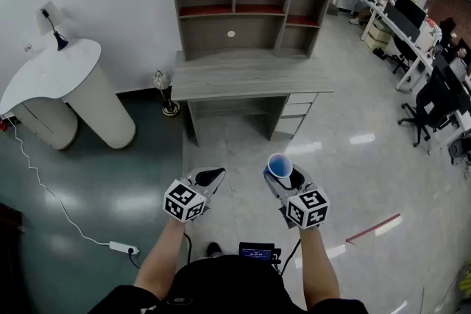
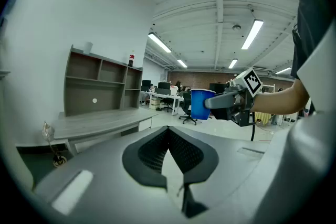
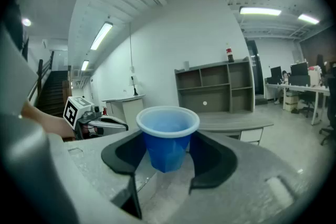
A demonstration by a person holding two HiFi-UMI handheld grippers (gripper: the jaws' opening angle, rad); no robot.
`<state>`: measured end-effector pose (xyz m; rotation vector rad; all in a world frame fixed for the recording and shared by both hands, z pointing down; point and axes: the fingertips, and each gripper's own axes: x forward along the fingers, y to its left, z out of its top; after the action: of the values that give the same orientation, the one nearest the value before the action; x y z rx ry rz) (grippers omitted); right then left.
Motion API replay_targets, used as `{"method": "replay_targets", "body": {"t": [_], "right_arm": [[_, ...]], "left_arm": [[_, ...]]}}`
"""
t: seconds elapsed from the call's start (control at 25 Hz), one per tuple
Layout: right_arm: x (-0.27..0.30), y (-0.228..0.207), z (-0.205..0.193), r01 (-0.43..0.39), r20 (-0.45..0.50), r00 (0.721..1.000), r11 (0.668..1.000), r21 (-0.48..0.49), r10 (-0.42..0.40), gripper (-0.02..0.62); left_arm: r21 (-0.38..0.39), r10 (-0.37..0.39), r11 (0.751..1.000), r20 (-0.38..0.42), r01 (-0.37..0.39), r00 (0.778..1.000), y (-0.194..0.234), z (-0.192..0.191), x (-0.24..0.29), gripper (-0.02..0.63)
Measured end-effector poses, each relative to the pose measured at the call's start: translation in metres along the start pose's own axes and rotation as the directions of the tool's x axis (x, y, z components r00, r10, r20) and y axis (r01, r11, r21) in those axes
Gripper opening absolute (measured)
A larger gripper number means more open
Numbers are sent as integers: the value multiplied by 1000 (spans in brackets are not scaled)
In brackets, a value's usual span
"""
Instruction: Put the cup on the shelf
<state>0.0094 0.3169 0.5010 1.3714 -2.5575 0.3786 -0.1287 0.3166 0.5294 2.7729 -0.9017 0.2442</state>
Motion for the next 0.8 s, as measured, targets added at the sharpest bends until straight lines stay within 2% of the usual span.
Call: {"method": "replay_targets", "body": {"t": [0.36,0.6,0.8], "right_arm": [[-1,-5,2,2,0,1000,1000,-2,-2,258],[-1,-8,11,5,26,1000,1000,1,-5,258],[-1,-11,14,0,34,999,1000,14,0,258]], "left_arm": [[14,9,1000,2,-9,1000,-5,4,8,3],[-7,-9,1000,12,9,1000,-7,8,10,3],[-17,6,1000,13,-6,1000,-5,11,11,3]]}}
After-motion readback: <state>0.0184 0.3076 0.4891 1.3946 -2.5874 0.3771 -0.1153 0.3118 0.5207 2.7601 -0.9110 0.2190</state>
